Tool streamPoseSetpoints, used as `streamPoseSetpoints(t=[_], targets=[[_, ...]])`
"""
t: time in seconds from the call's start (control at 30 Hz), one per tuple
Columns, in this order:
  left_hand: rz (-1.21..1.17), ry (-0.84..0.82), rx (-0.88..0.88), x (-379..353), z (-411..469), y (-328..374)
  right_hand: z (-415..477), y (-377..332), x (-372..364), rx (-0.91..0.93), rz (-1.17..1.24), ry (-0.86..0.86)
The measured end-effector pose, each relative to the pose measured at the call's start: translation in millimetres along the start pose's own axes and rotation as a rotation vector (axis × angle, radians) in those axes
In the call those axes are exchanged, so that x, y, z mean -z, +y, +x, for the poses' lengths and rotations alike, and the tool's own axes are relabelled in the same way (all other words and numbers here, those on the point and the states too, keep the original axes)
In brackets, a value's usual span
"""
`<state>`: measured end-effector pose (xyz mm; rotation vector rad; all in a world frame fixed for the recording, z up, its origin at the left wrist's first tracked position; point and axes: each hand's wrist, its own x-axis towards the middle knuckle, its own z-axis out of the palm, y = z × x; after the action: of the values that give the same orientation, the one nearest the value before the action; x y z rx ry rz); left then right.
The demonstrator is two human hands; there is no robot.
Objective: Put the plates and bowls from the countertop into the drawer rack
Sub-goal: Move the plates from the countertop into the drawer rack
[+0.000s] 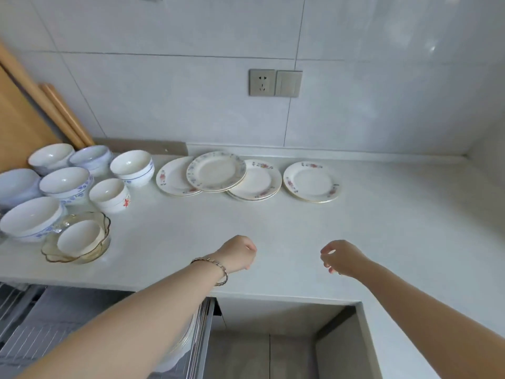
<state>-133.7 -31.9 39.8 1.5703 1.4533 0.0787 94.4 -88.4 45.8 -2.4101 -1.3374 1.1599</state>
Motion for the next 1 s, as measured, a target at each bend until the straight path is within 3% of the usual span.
streamPoseSetpoints(t=[0.33,0.6,0.87,1.0], targets=[[-0.040,0.099,0.009,21,27,27,32,-7,47,0.056,0.042,0.024],[0.052,0.202,0.115,98,109,2,113,-75,43,0.076,0.048,0.003],[-0.146,0.354,0.317,200,234,-48,250,-192,7,0.058,0.099,-0.030],[-0.389,0.344,0.400,225,291,-73,316,-233,-28,0.017,0.142,-0.081]])
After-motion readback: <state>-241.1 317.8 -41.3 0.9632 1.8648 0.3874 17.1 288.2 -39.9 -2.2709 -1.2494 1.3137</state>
